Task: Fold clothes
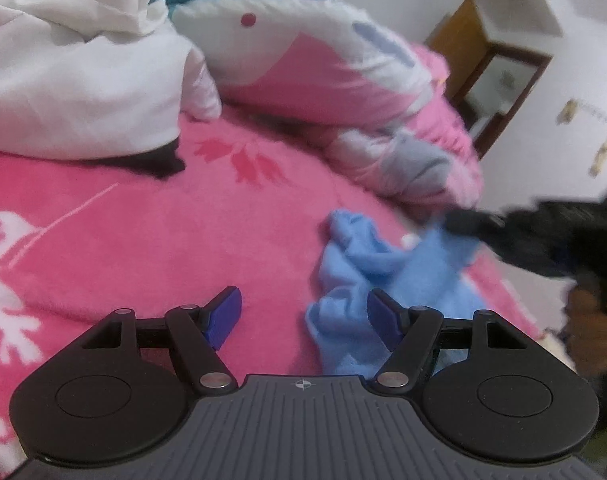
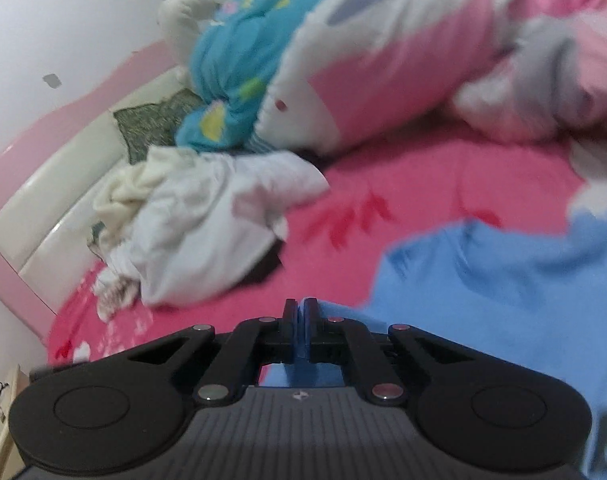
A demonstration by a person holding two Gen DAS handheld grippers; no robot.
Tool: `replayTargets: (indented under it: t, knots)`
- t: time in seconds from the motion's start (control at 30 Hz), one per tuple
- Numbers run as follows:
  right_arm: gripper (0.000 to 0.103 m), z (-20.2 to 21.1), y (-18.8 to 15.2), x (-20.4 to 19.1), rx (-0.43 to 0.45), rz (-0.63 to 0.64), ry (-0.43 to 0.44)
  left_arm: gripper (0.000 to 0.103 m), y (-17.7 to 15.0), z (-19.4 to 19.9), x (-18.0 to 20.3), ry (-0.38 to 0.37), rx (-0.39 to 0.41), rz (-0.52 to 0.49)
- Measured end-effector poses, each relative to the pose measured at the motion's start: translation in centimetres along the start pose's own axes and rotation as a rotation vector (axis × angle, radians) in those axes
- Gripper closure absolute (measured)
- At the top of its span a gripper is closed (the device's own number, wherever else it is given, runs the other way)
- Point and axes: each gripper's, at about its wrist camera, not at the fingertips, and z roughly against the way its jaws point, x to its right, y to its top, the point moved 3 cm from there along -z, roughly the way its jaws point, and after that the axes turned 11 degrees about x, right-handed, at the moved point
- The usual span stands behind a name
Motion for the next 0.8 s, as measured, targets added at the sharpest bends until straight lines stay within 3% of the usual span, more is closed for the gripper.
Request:
replayTargets:
  t: [0.1, 0.27, 0.47, 0.63, 0.8]
  knots:
    - [0.100, -2.4, 1.6, -0.9, -0.003, -0.001, 0.030, 0.033, 0.3, 0.5, 0.5, -0.063, 0.013, -0.021]
    - [0.100, -5.5, 3.4, -1.5, 0.001, -0.014, 0.063, 0.029, -0.4, 0.5, 2.8, -0.121, 0.029, -0.156]
    - [0.100, -5.6, 3.5, -1.4, 0.011, -0.038, 0.084, 0.033, -1.4, -0.9, 4.4, -0.010, 0.030, -0.287]
    - [0.100, -4.8, 3.8, -1.1, 0.034, -0.053, 0.097, 0.053, -1.6, -0.9, 4.9, 0.024, 0.070, -0.343]
    - [0.100, -4.4, 4.6, -1.1, 0.061, -0.063, 0.107, 0.072, -2.0, -1.7, 5.0, 0.038, 0.035, -0.369]
